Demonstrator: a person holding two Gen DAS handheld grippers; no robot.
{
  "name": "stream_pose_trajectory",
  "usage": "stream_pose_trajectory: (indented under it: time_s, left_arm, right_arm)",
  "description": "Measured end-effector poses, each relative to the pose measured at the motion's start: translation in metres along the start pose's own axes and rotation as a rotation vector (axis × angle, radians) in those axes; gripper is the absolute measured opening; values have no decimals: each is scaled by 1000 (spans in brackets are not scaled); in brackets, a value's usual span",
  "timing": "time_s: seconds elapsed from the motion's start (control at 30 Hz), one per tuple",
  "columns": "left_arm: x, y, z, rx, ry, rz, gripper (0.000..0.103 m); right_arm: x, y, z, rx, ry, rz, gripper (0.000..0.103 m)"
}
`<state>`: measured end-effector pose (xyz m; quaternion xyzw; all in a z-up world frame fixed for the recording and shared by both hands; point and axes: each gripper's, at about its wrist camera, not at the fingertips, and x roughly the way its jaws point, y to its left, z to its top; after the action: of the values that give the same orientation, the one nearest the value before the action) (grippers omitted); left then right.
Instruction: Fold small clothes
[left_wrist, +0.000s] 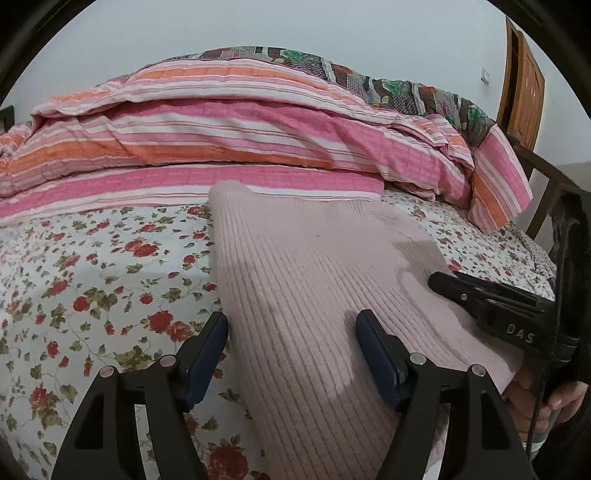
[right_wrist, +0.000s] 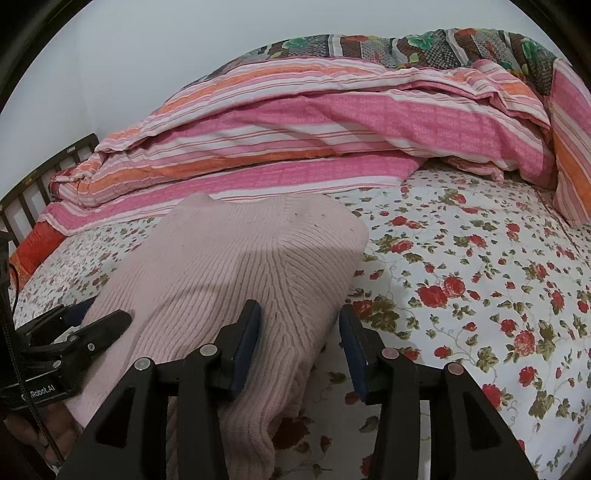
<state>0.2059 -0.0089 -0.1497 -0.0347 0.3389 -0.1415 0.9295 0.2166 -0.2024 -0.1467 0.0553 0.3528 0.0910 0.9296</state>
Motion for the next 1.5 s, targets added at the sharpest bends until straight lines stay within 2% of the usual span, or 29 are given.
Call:
stream_pose_trajectory:
  time_s: [0.1, 0.3, 0.47, 0.6, 0.67, 0.77, 0.83, 1.0, 1.1, 1.3, 1.33, 1.4, 1.5]
  left_arm:
    - [0, -3, 2, 7, 8, 21, 70]
    - [-1, 1, 1, -28, 25, 7, 70]
    - [-13, -4, -3, -25, 35, 25, 70]
    - [-28, -13, -14, -36, 90, 12, 70]
    - [-40, -20, -19, -20, 103, 30, 70]
    - [-72, -28, -16, -17, 66, 94, 70]
    - [-94, -33, -11, -26, 48, 111, 70]
    - [-137, -38, -5, -54, 30, 124, 76]
    - [-161, -47, -10, -32, 20, 176, 78]
    - [-195, -58, -18, -22, 10, 210, 79]
    - [-201, -59, -19, -22, 5, 213, 79]
    - [-211, -61, -19, -24, -10, 217, 83]
    - [-222, -64, -20, -29, -28, 218, 87]
  right_arm:
    - [-3, -4, 0, 2, 15, 9, 51]
    - [-12, -13, 1, 58, 63, 25, 53]
    - [-45, 8, -1, -32, 41, -39, 52]
    - [-72, 18, -4, -32, 52, -50, 52]
    - [-84, 21, -6, -33, 51, -55, 52]
    - [-105, 25, -9, -31, 48, -61, 52]
    - [-124, 25, -11, -28, 39, -60, 53]
    - [-166, 21, -16, -5, 4, -75, 71]
    - [-186, 18, -20, 2, 1, -83, 75]
    - [-224, 19, -29, 5, -4, -96, 75]
    - [-230, 20, -31, -2, -8, -104, 78]
    - [-239, 24, -33, -15, -26, -117, 93]
    - [-251, 29, -38, -35, -75, -132, 100]
